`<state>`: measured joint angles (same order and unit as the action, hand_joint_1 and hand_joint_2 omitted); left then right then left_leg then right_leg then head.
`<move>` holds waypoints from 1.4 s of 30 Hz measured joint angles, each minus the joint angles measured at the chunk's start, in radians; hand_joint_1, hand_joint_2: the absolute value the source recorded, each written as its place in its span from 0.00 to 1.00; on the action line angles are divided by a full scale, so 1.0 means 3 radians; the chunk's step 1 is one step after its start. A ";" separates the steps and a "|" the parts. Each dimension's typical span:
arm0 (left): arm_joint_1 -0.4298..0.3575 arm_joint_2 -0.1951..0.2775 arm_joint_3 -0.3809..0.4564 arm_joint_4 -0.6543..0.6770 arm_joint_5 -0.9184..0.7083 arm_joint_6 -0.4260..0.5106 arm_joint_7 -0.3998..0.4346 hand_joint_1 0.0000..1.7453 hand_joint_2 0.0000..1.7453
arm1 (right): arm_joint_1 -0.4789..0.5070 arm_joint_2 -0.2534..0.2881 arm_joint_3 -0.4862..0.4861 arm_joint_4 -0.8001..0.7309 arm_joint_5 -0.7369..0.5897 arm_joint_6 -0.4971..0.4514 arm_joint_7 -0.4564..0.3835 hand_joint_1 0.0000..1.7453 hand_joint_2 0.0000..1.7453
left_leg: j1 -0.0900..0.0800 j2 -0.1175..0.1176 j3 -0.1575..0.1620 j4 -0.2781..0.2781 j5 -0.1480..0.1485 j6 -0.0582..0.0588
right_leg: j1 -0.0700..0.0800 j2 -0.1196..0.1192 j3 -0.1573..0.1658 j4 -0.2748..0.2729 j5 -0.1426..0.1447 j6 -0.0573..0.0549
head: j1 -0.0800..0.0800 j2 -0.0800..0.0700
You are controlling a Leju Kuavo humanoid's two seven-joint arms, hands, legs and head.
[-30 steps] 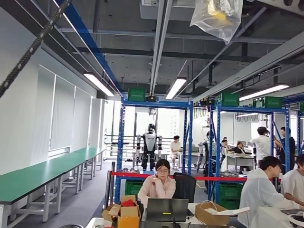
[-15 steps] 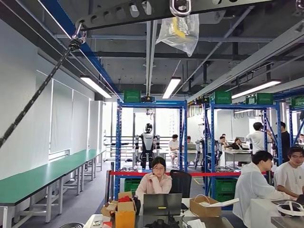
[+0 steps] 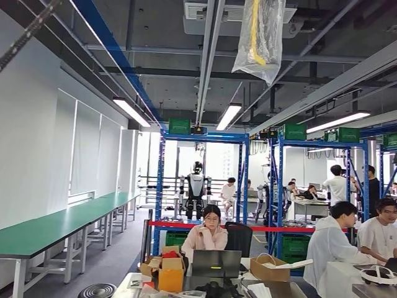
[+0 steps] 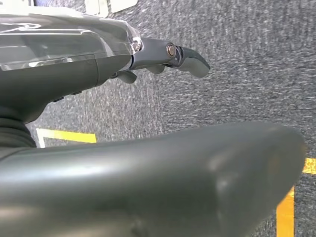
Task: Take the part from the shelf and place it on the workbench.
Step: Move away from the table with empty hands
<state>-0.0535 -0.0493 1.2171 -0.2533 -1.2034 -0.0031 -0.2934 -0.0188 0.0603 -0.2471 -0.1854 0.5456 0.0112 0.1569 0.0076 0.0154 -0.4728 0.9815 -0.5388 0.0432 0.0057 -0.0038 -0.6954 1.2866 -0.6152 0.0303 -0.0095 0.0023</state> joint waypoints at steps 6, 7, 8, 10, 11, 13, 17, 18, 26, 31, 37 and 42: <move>-0.0021 -0.0006 0.0048 0.0000 0.0003 -0.0001 -0.0001 0.00 0.00 | 0.0007 0.0000 -0.0049 0.0001 0.0033 0.0010 0.0046 0.00 1.00 | -0.0004 0.0000 -0.0029 0.0009 0.0022 -0.0036 | -0.0009 0.0004 0.0560 -0.0898 0.0394 -0.0028 | 0.0000 0.0000; -0.0027 -0.0008 0.0060 0.0000 0.0004 0.0000 0.0003 0.00 0.00 | 0.0006 0.0000 -0.0060 0.0001 0.0038 0.0011 0.0052 0.00 1.00 | -0.0006 0.0000 -0.0044 0.0012 0.0028 -0.0054 | -0.0001 0.0006 0.0575 -0.0952 0.0395 -0.0041 | 0.0000 0.0000; -0.0033 -0.0010 0.0069 0.0000 0.0005 0.0002 0.0008 0.00 0.00 | 0.0006 0.0000 -0.0069 0.0001 0.0042 0.0013 0.0059 0.00 1.00 | -0.0007 -0.0001 -0.0057 0.0014 0.0037 -0.0074 | 0.0006 0.0009 0.0568 -0.0960 0.0397 -0.0053 | 0.0000 0.0000; -0.0036 -0.0011 0.0079 0.0000 0.0006 0.0004 0.0012 0.00 0.00 | 0.0004 -0.0002 -0.0087 0.0001 0.0055 0.0013 0.0074 0.00 1.00 | -0.0008 -0.0005 -0.0076 0.0025 0.0014 -0.0105 | -0.0002 0.0011 0.0575 -0.1012 0.0402 -0.0084 | 0.0001 0.0000; -0.0038 -0.0013 0.0082 -0.0001 0.0005 0.0004 0.0008 0.00 0.00 | 0.0003 -0.0003 -0.0093 0.0001 0.0065 0.0010 0.0085 0.00 1.00 | -0.0010 -0.0008 -0.0087 0.0042 0.0019 -0.0105 | -0.0001 0.0014 0.0581 -0.1037 0.0402 -0.0094 | 0.0002 0.0000; -0.0044 -0.0016 0.0088 -0.0001 0.0004 0.0003 -0.0003 0.00 0.25 | 0.0005 -0.0003 -0.0101 0.0001 0.0085 -0.0001 0.0115 0.00 1.00 | -0.0008 -0.0010 -0.0100 0.0056 0.0025 -0.0029 | 0.0013 0.0019 0.0575 -0.1044 0.0395 -0.0106 | 0.0003 0.0000; -0.0056 -0.0016 0.0098 -0.0001 0.0003 0.0004 -0.0021 0.00 1.00 | 0.0003 -0.0003 -0.0114 0.0000 0.0093 -0.0007 0.0133 0.00 0.25 | 0.0008 -0.0009 -0.0093 0.0015 0.0059 -0.0024 | 0.0039 0.0018 0.0546 -0.1014 0.0391 -0.0117 | 0.0004 0.0000; -0.0056 -0.0017 0.0099 -0.0001 0.0004 0.0004 -0.0029 0.00 1.00 | 0.0002 -0.0003 -0.0119 0.0000 0.0093 -0.0007 0.0132 0.00 0.00 | 0.0011 -0.0010 -0.0094 0.0013 0.0062 -0.0038 | 0.0040 0.0017 0.0544 -0.1011 0.0392 -0.0121 | 0.0004 0.0000; -0.0057 -0.0030 0.0100 -0.0001 0.0022 0.0004 -0.0094 0.00 1.00 | 0.0002 -0.0003 -0.0166 0.0000 0.0095 -0.0003 0.0125 0.00 0.00 | 0.0014 -0.0009 -0.0099 0.0007 0.0083 -0.0093 | 0.0042 0.0015 0.0539 -0.1006 0.0408 -0.0139 | 0.0004 0.0000; -0.0057 -0.0035 0.0104 -0.0001 0.0032 0.0008 -0.0122 0.00 1.00 | 0.0002 -0.0001 -0.0201 0.0000 0.0114 0.0009 0.0113 0.00 0.25 | 0.0007 -0.0009 -0.0100 0.0007 0.0085 -0.0097 | 0.0033 0.0015 0.0539 -0.1006 0.0416 -0.0133 | 0.0004 0.0000; -0.0056 -0.0040 0.0101 -0.0001 0.0031 0.0038 -0.0101 0.00 1.00 | 0.0003 0.0010 -0.0219 -0.0001 0.0160 0.0015 0.0084 0.00 1.00 | -0.0002 -0.0009 -0.0100 0.0009 0.0085 -0.0096 | 0.0023 0.0015 0.0538 -0.1006 0.0420 -0.0127 | 0.0004 0.0000; -0.0015 -0.0040 -0.0109 -0.0003 0.0263 0.0038 -0.0022 0.00 1.00 | 0.0026 0.0010 -0.0210 -0.0028 0.0068 0.0015 0.0039 0.00 1.00 | -0.0005 -0.0009 -0.0100 0.0009 0.0085 -0.0096 | 0.0021 0.0015 0.0537 -0.1006 0.0421 -0.0126 | 0.0004 0.0000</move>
<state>-0.0579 -0.0614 1.1845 -0.2543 -1.1244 0.0084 -0.2999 -0.0110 0.0632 -0.3101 -0.1937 0.5659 0.0156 0.1686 0.0060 0.0127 -0.5029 0.9842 -0.5132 0.0143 0.0118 0.0007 -0.5342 0.9848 -0.4890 -0.0076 -0.0084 0.0023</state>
